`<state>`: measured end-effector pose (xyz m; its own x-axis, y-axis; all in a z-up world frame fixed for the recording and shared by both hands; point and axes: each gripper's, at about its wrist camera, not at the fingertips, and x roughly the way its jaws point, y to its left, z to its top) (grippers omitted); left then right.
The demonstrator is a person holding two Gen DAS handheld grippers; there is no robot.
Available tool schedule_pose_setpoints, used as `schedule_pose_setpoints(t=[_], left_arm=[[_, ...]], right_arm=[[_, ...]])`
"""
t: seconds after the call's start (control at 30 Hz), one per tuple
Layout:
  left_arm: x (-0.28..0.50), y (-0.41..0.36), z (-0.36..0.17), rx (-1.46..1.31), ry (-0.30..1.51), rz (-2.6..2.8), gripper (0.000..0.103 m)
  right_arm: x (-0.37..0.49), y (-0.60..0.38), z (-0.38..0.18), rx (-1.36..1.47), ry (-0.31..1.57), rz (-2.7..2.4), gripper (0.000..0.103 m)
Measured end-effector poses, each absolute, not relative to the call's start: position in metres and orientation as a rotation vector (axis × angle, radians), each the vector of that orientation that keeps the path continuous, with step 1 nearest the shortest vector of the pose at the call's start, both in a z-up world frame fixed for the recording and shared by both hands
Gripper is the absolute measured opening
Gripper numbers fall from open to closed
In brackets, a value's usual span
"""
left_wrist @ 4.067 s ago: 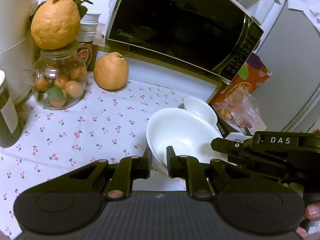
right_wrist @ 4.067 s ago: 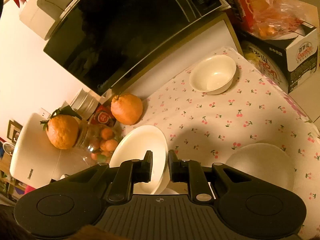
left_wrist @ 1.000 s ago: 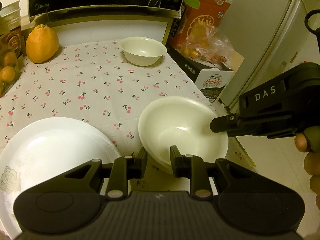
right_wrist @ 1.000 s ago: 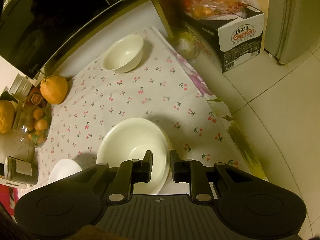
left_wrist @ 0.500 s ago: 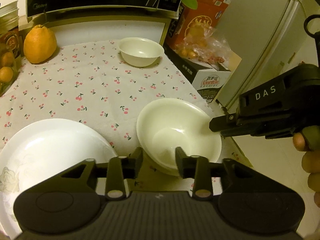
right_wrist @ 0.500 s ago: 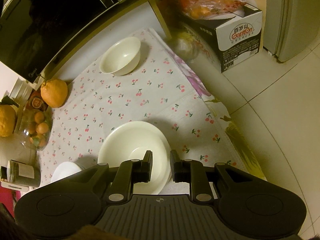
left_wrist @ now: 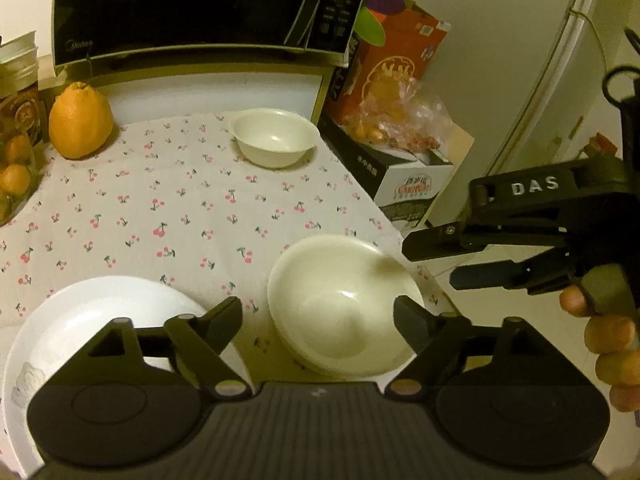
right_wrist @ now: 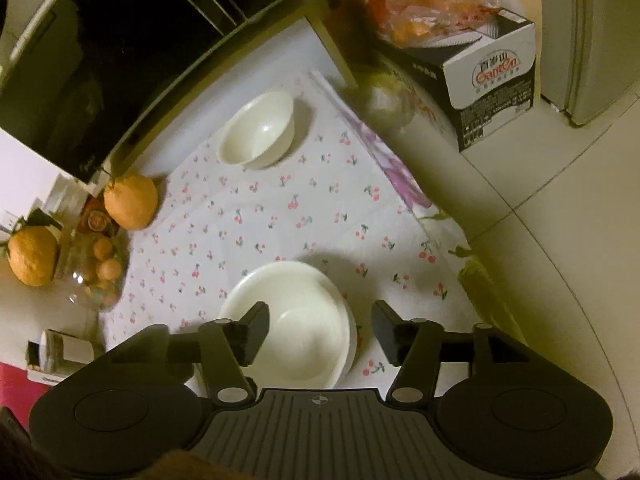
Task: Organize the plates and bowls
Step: 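Open both tools and release the bowl inside the other bowl, then move both tools to the white bowl beside the microwave and grip its rim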
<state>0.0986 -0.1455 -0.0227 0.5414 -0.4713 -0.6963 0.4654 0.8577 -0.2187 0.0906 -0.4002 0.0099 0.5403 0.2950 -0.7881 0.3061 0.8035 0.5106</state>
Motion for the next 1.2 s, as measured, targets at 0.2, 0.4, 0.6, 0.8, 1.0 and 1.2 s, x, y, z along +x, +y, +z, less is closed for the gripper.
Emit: schedule_pose_setpoints(t=[0.2,0.4,0.6,0.8,1.0,1.2], left_arm=[[0.108,-0.144,-0.016,-0.016,0.828,-0.533,0.096],[0.125,-0.144,-0.005,0.037,0.822,-0.507,0.099],[0.155,-0.145,0.010,0.056,0.840,-0.498,0.103],[0.190,-0.151,0.014,0.083,0.861,-0.492,0.103],[0.228,-0.159,0.006,0.124,0.838,-0.486,0.102],[0.268,-0.163,-0.005,0.154,0.824,-0.480,0.095]], right_arm=[[0.092,-0.402,0.011,0.686,1.001,0.018,0.072],[0.109,-0.408,0.011,0.787,1.013,0.030,0.073],[0.144,-0.410,0.012,0.821,1.026,0.060,0.077],[0.181,-0.420,0.004,0.925,1.009,0.092,0.078],[0.213,-0.429,-0.006,0.983,0.976,0.121,0.078],[0.236,-0.443,-0.033,1.109,0.925,0.125,0.078]])
